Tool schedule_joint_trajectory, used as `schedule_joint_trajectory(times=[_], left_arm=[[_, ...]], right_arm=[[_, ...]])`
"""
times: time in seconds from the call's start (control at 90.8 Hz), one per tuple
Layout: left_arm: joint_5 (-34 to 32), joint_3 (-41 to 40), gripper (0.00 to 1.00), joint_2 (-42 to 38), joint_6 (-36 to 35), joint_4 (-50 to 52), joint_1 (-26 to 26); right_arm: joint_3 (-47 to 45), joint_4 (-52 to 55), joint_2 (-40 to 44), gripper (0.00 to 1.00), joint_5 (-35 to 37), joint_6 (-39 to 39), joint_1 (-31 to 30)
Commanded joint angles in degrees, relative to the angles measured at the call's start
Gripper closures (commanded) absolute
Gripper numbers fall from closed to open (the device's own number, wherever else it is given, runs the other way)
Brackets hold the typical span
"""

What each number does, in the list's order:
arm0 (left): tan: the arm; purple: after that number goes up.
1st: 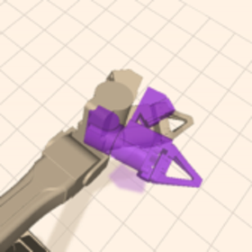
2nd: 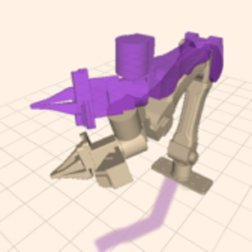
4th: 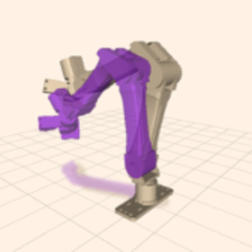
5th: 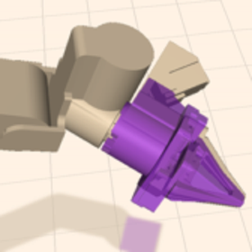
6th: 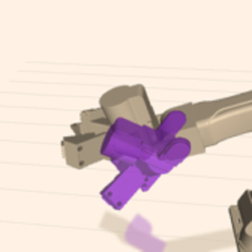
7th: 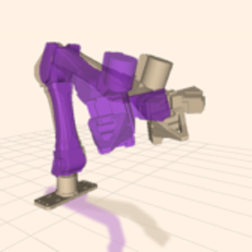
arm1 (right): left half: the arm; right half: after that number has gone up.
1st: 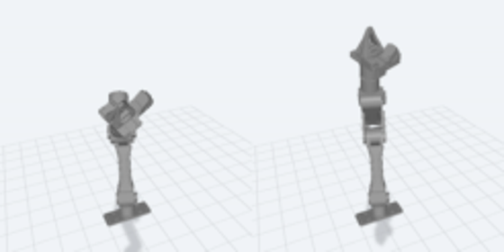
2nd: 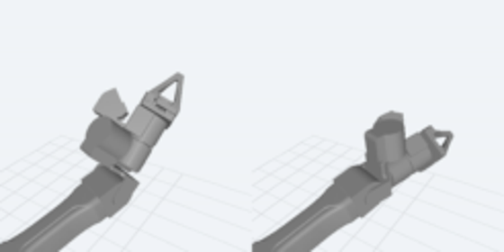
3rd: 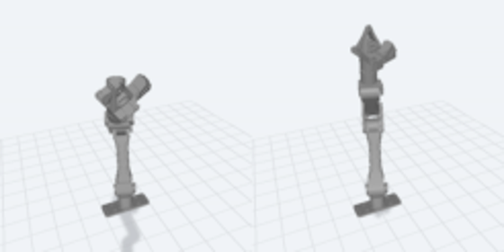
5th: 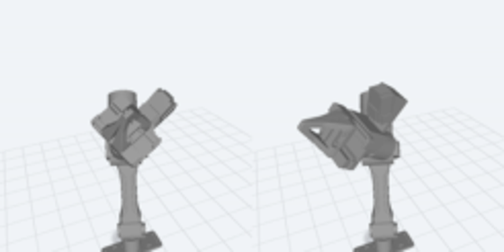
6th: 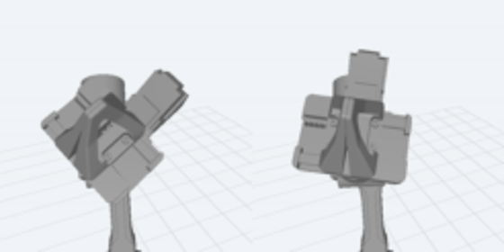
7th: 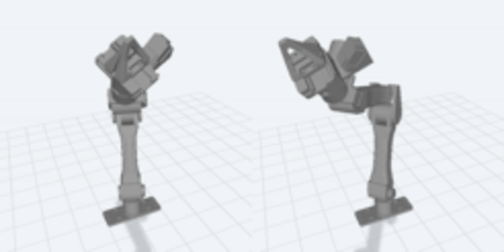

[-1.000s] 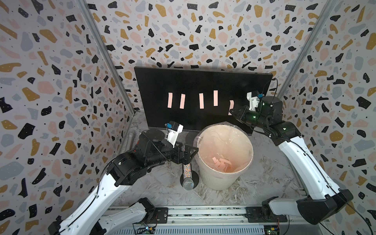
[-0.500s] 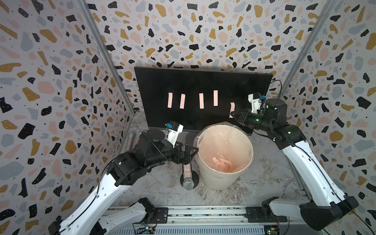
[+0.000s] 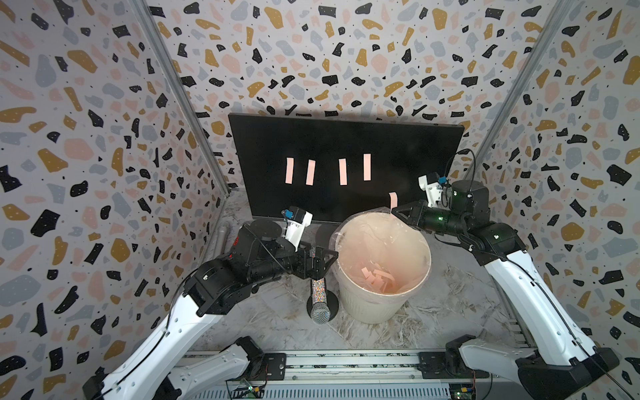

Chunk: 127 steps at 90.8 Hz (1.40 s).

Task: Remove the sticky note from the monitor
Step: Place the sticky note in the trash bin.

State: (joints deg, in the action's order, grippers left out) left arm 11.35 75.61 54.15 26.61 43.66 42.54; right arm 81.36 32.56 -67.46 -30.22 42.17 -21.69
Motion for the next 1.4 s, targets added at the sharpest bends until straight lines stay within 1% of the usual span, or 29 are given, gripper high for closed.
schedule_joint_trajectory(times=[0.0, 0.176, 0.275, 0.661, 0.969, 1.222, 1.387], left_arm=[[-0.8, -0.7, 0.00, -1.1, 0.3, -2.2, 0.3], [-0.7, -1.3, 0.01, -1.3, 0.7, -2.8, 0.3], [-0.8, -1.3, 0.01, -1.2, 0.8, -2.9, 0.3], [-1.5, -1.4, 0.01, -1.8, 0.7, -2.5, 0.3], [-1.5, -1.6, 0.01, -2.0, 0.8, -2.3, 0.3], [-1.7, -1.6, 0.00, -2.0, 0.6, -2.3, 0.3], [-1.9, -1.9, 0.01, -2.3, 0.5, -2.1, 0.3]], right_arm=[[0.8, 4.2, 2.4, 1.00, -2.6, -4.2, -0.1], [1.3, 8.8, 2.8, 1.00, -4.8, -8.0, -0.9], [2.5, 12.4, 1.9, 1.00, -5.2, -10.7, -2.5], [3.6, 21.8, 0.0, 1.00, 1.4, -18.7, -11.1], [4.0, 26.3, -1.7, 1.00, 5.5, -21.6, -15.0], [4.4, 28.2, -4.2, 1.00, 9.7, -21.7, -17.7], [4.6, 28.2, -5.3, 0.90, 11.1, -21.1, -18.7]])
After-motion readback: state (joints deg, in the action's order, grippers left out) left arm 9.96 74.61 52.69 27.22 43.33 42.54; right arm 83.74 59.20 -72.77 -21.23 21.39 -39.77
